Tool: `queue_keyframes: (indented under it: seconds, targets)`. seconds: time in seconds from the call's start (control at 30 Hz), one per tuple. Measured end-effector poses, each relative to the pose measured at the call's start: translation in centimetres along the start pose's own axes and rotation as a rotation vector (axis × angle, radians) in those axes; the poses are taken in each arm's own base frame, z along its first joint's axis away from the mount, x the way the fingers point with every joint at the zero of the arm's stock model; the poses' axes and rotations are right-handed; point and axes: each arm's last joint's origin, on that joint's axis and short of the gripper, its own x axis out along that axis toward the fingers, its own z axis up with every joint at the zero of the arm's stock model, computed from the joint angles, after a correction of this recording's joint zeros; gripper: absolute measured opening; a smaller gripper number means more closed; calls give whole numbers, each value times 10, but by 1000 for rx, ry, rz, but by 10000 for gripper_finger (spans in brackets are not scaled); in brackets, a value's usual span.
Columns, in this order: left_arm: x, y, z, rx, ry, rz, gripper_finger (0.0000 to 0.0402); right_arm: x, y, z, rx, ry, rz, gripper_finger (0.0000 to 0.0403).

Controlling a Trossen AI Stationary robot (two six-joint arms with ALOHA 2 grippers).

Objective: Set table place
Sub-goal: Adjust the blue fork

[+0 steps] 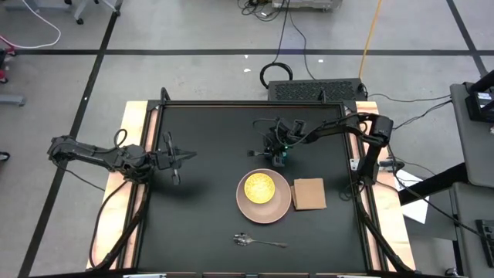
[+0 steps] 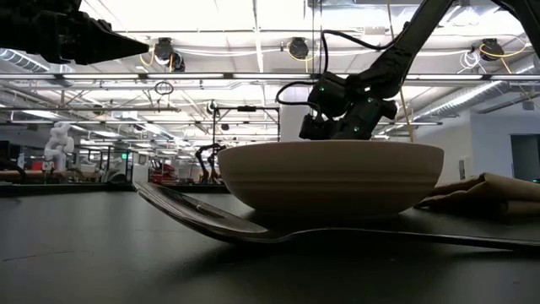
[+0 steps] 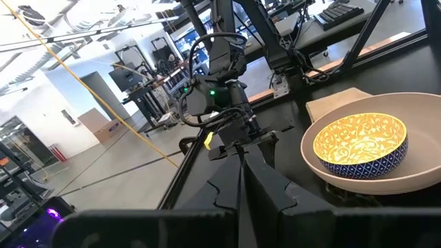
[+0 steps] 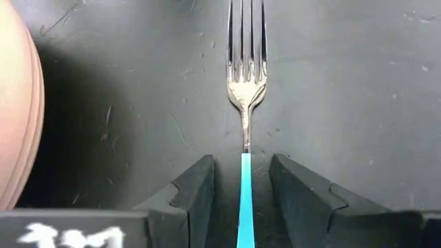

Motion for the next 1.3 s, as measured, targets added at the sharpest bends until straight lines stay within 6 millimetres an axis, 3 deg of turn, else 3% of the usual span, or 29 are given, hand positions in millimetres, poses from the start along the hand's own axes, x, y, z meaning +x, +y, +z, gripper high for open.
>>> queue_keyframes:
  seconds: [0.2, 0.53, 0.97, 1.3]
  targets:
    - [0, 0, 0, 0, 0, 0, 26, 0, 0, 0, -6, 4, -4, 119]
    - [0, 0, 0, 0, 0, 0, 26, 0, -1, -1, -15, 8, -8, 8]
    - [0, 0, 0, 0, 0, 0, 26, -1, -2, 6, -37, -5, -14, 3]
    - [0, 0, 0, 0, 0, 0, 26, -8, 6, 35, -117, 61, -63, 1]
